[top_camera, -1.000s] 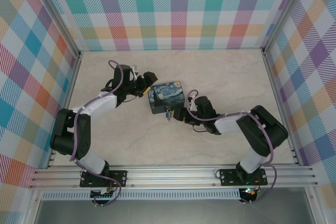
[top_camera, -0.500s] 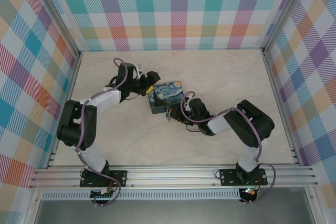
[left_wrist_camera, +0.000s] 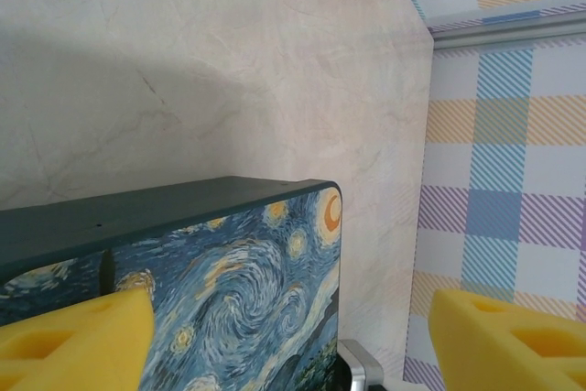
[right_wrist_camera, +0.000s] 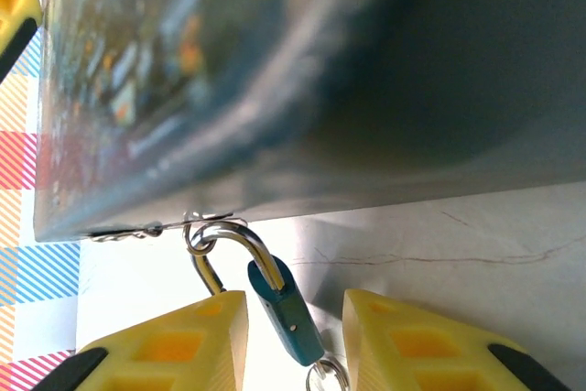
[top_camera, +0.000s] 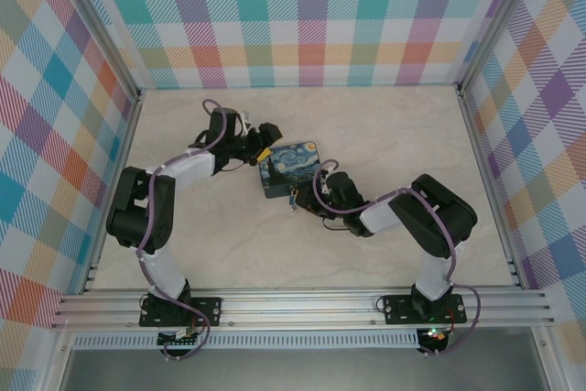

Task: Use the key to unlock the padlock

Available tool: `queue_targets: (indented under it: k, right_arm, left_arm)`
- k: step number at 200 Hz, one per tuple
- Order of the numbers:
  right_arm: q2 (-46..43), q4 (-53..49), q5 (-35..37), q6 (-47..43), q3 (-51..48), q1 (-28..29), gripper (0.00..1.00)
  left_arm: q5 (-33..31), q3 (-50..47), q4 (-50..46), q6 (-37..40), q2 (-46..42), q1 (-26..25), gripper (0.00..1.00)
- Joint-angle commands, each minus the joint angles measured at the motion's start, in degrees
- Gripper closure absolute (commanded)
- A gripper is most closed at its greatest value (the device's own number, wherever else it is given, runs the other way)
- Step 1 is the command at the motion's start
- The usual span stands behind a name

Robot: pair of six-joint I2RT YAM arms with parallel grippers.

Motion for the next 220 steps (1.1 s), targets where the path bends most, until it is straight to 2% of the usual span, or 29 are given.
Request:
queue_targets:
  k: [1,53,112,153,176,220]
  right_arm:
    - [1.84,-0.27,-0.74,1.3,1.01,1.04,0.67]
    - [2.2,0.39,-0.98,1.56,1.49,1.74,0.71]
    - [3.13,2.82,-1.27,2.49,1.64,2.62,0.7]
    - [3.0,2.92,1.26,2.77,1.59,3.74,0.71]
    - [2.87,5.71,3.43,2.78,0.59,3.7,0.76]
    - [-2.33,0.83,3.48,-2.73,0.78,0.14,0.62]
  left_arm:
    - [0.88,0.88,0.84,0.14,1.38,-0.27,0.21]
    - [0.53,-0.04,1.14,0.02,1.41,-0.45,0.21]
    - [0.08,-0.13,0.84,0.05,1.47,-0.47,0.21]
    - [-0.31,-0.82,0.87,-0.08,1.34,-0.62,0.22]
    - [-0.34,-1.51,1.05,-0.02,1.24,-0.8,0.22]
    - [-2.38,-5.05,0.46,0.39,-1.68,-0.8,0.22]
